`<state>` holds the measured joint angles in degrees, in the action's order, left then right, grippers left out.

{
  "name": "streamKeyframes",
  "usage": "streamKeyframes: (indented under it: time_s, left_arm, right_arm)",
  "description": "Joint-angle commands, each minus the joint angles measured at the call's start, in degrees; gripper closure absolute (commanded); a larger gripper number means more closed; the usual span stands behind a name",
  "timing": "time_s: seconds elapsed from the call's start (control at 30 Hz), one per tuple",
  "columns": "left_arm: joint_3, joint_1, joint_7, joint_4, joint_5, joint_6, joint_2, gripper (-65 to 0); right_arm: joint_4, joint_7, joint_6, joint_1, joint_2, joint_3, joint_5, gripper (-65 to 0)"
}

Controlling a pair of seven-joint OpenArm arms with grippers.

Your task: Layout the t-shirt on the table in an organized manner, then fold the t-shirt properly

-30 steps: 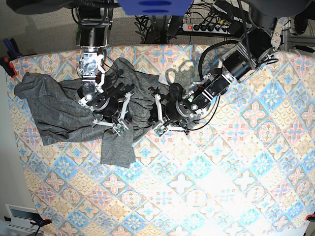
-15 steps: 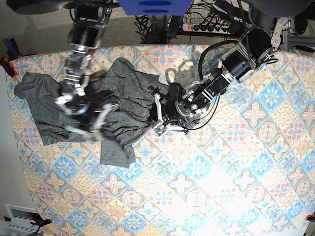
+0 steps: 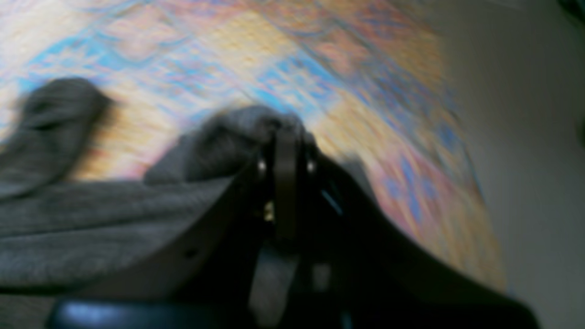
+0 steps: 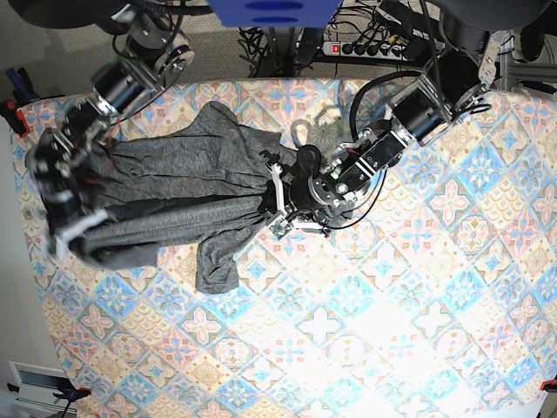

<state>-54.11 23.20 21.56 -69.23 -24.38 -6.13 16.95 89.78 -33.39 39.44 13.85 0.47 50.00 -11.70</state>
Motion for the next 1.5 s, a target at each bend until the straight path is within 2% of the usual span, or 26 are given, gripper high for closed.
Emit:
streamKeyframes:
  time_s: [0.0,0.2,0.33,0.47,0.57,0.7,0.8,1.0,1.17,1.47]
  left_arm:
    - [0.0,0.6,1.8,-0.4,0.2,-0.3,0.1,-6.7]
    - [0.0,0.6,1.8,-0.4,0.2,-0.3,0.1,-6.7]
    - [0.0,0.6,1.8,-0.4,0.2,-0.3,0.1,-6.7]
    - [0.1,0.6,1.8,-0.4,0.2,-0.3,0.1,-6.7]
    - [0.3,0.6,1.8,-0.4,0.2,-0.3,0.1,-6.7]
    - [0.3,0.6,1.8,-0.4,0.0,-0.3,0.1,-8.8]
    - [0.3,0.6,1.8,-0.4,0.0,-0.3,0.0,-13.6]
    - [0.0,0.6,1.8,-0.4,0.1,-0.3,0.0,-20.4]
    - [0.0,0.6,1.8,-0.4,0.1,-0.3,0.0,-22.1]
    - [-0.1,0.6,1.8,-0.4,0.1,-0.3,0.0,-22.1]
  right_arm:
    - [0.9,1.4,-1.9,1.1,1.1,1.4,0.4,0.0]
    - [1.0,2.2,-5.8,0.6,1.1,3.2,0.4,0.0]
    - [1.0,8.7,-7.3,-1.7,0.9,6.8,0.4,0.0]
    - [1.3,11.8,-7.3,-3.2,0.7,6.6,0.4,0.0]
    - [1.1,9.3,-7.3,-3.2,0.7,4.2,0.4,-3.5]
    - [1.3,1.6,-7.3,-3.2,0.7,1.4,0.4,-17.1]
    - [0.9,-1.6,-7.0,-3.2,0.8,0.6,0.4,-23.1]
    - [0.9,-1.6,-3.4,-3.3,1.1,-6.9,0.4,-25.1]
    - [-0.2,-1.3,-1.7,-2.9,1.1,-8.4,0.4,-25.1]
    - [-13.7,10.0,-1.7,-2.8,1.1,-8.4,0.4,-25.2]
